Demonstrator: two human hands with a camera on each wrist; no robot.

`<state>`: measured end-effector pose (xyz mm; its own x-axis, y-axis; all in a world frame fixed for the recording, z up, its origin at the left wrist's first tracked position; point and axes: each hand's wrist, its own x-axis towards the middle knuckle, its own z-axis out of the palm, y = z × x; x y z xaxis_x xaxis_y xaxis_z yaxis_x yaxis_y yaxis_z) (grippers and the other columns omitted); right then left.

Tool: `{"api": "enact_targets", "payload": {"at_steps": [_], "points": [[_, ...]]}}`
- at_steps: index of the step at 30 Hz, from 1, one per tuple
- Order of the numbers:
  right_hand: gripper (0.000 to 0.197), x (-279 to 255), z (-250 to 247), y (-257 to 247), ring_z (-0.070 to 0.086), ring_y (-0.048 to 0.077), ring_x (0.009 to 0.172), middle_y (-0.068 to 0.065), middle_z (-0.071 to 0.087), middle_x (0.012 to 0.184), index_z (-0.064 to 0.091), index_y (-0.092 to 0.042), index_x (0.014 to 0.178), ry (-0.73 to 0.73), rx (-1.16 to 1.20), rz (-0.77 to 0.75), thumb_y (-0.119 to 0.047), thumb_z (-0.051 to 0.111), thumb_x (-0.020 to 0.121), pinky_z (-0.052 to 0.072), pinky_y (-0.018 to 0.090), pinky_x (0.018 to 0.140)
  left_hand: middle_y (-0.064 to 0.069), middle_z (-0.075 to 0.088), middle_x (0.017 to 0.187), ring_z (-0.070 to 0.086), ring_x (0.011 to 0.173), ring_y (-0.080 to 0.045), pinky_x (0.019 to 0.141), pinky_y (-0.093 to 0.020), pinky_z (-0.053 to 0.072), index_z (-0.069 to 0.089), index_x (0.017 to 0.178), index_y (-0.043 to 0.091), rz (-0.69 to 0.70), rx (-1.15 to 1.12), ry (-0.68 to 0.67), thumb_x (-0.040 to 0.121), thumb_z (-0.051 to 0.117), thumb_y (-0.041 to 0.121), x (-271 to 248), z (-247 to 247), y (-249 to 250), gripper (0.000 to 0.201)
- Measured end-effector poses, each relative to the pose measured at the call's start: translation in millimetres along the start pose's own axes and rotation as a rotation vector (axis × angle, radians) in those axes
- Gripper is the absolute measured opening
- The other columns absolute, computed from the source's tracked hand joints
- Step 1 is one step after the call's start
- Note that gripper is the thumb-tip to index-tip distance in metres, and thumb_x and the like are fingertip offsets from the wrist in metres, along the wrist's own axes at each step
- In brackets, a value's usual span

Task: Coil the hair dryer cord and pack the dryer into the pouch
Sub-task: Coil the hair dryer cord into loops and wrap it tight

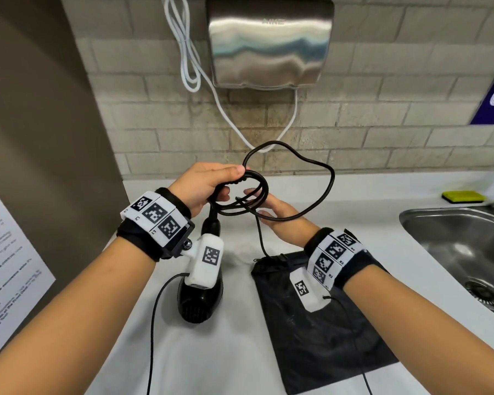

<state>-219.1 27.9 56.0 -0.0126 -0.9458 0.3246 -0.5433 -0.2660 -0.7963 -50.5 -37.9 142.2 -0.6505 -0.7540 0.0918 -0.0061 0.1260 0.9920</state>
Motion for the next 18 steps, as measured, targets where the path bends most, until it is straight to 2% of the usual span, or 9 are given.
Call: {"api": "enact_targets", "payload": {"at_steps": [1, 3, 5, 6, 8, 10, 12, 15, 18], "points": [[0.047, 0, 0, -1, 0.046, 0.004, 0.115, -0.006, 0.052, 0.12, 0.041, -0.024, 0.124, 0.018, 0.01, -0.005, 0.009, 0.042, 0.091, 0.033, 0.009, 0.096, 0.012, 0.064, 0.065, 0.042, 0.043, -0.002, 0.06, -0.02, 0.05, 0.068, 0.088, 0.017, -0.007, -0.011, -0.016, 0.088, 0.057, 0.015, 1, 0, 0, 0.011], [0.047, -1, 0, -3, 0.045, 0.005, 0.112, 0.0, 0.052, 0.121, 0.042, -0.018, 0.126, 0.041, 0.026, -0.005, 0.011, 0.043, 0.09, 0.034, 0.003, 0.091, 0.012, 0.062, 0.064, 0.044, 0.044, -0.001, 0.064, -0.023, 0.055, 0.067, 0.09, 0.015, -0.017, -0.041, -0.041, 0.088, 0.057, 0.013, 1, -1, 0, 0.011], [0.057, 0, 2, -5, 0.041, -0.001, 0.113, -0.005, 0.046, 0.125, 0.039, -0.02, 0.131, 0.041, 0.06, -0.004, 0.015, 0.042, 0.087, 0.031, -0.002, 0.087, 0.011, 0.061, 0.065, 0.044, 0.043, -0.002, 0.063, -0.024, 0.055, 0.067, 0.09, 0.013, -0.033, -0.095, -0.068, 0.089, 0.055, 0.014, 1, 1, 0, 0.012], [0.062, 3, 5, -4, 0.042, -0.002, 0.113, -0.007, 0.046, 0.125, 0.037, -0.024, 0.13, 0.016, 0.122, -0.018, 0.018, 0.04, 0.085, 0.033, 0.002, 0.09, 0.009, 0.06, 0.067, 0.043, 0.042, -0.002, 0.06, -0.023, 0.055, 0.067, 0.088, 0.012, -0.043, -0.132, -0.079, 0.089, 0.054, 0.015, 1, 3, 0, 0.014], [0.058, 7, 11, -2, 0.051, -0.005, 0.105, -0.004, 0.053, 0.116, 0.044, -0.026, 0.117, -0.014, 0.267, -0.034, 0.02, 0.039, 0.082, 0.04, 0.013, 0.088, 0.005, 0.057, 0.075, 0.041, 0.042, -0.002, 0.055, -0.022, 0.051, 0.071, 0.079, 0.012, -0.057, -0.196, -0.092, 0.089, 0.053, 0.017, 0, 7, -1, 0.021], [0.033, 12, 15, -3, 0.058, -0.008, 0.085, -0.005, 0.06, 0.094, 0.052, -0.019, 0.095, 0.046, 0.364, -0.032, 0.009, 0.045, 0.078, 0.043, 0.013, 0.078, 0.002, 0.055, 0.084, 0.041, 0.044, -0.002, 0.053, -0.02, 0.048, 0.075, 0.07, 0.013, -0.057, -0.228, -0.096, 0.087, 0.055, 0.02, 1, 9, -2, 0.027], [0.019, 14, 18, -4, 0.057, -0.006, 0.071, -0.009, 0.061, 0.077, 0.052, -0.013, 0.082, 0.115, 0.461, -0.02, 0.003, 0.046, 0.074, 0.044, 0.011, 0.07, 0.002, 0.057, 0.088, 0.041, 0.047, -0.003, 0.055, -0.022, 0.046, 0.076, 0.072, 0.015, -0.061, -0.231, -0.088, 0.082, 0.058, 0.027, 1, 8, -3, 0.024], [0.025, 15, 13, 0, 0.052, -0.007, 0.066, -0.005, 0.054, 0.075, 0.051, -0.017, 0.079, 0.256, 0.329, -0.038, 0.008, 0.046, 0.082, 0.041, 0.009, 0.068, 0.009, 0.07, 0.082, 0.038, 0.054, -0.006, 0.059, -0.024, 0.036, 0.073, 0.077, 0.018, -0.071, -0.134, -0.002, 0.081, 0.058, 0.036, 2, 2, -3, 0.024], [0.023, 17, 0, 15, 0.047, -0.003, 0.067, -0.008, 0.052, 0.075, 0.053, -0.024, 0.081, 0.424, 0.17, 0.013, -0.003, 0.046, 0.087, 0.038, 0.011, 0.067, 0.006, 0.073, 0.08, 0.038, 0.047, -0.006, 0.057, -0.021, 0.034, 0.074, 0.07, 0.016, -0.031, -0.08, 0.035, 0.087, 0.057, 0.03, 2, -4, -1, 0.027]]}}
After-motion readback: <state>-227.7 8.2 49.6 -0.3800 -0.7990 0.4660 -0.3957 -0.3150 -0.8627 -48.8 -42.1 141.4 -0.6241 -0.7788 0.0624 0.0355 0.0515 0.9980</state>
